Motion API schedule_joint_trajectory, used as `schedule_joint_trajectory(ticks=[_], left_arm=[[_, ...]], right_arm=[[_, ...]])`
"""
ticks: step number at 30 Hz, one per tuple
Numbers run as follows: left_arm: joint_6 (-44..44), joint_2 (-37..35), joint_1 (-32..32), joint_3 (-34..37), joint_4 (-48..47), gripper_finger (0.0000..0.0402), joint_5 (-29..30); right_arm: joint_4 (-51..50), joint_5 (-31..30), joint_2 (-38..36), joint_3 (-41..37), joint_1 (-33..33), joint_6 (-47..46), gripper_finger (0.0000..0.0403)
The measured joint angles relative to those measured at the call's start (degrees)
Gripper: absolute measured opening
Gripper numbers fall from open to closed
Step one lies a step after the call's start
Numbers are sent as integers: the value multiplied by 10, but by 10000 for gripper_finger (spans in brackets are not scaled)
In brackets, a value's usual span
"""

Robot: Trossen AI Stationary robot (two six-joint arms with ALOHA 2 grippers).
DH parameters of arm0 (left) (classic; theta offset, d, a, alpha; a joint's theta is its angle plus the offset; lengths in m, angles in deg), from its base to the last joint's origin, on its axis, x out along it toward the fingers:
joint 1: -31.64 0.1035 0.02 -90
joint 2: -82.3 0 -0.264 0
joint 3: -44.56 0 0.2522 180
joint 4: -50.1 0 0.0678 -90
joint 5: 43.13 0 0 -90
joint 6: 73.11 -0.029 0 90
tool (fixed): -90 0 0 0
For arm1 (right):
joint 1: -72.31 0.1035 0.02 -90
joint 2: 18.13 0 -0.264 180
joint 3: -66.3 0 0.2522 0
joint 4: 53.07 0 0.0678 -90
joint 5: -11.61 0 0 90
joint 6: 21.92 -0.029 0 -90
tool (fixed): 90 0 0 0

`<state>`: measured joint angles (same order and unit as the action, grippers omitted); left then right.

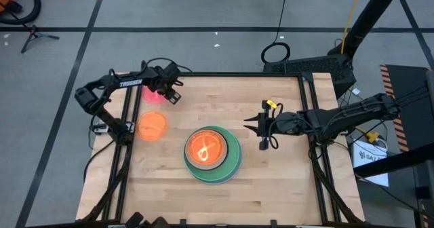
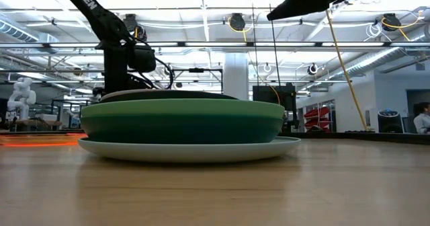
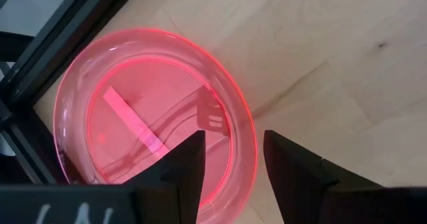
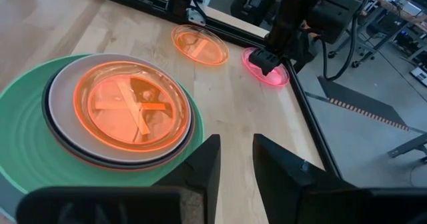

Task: Stack plastic plates
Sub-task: Stack the pink plate on the orange plate

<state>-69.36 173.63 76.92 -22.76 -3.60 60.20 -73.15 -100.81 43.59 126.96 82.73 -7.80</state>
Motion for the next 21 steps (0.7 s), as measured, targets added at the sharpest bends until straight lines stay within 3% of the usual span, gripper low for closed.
schedule_joint_trajectory(ticks=[15, 21], left_arm=[[-2, 71, -24, 0, 37, 159, 1], [-2, 75, -26, 0, 42, 159, 29]], right_arm=[[-17, 0, 0, 1, 0, -15, 81], [-17, 0, 0, 1, 0, -19, 81]])
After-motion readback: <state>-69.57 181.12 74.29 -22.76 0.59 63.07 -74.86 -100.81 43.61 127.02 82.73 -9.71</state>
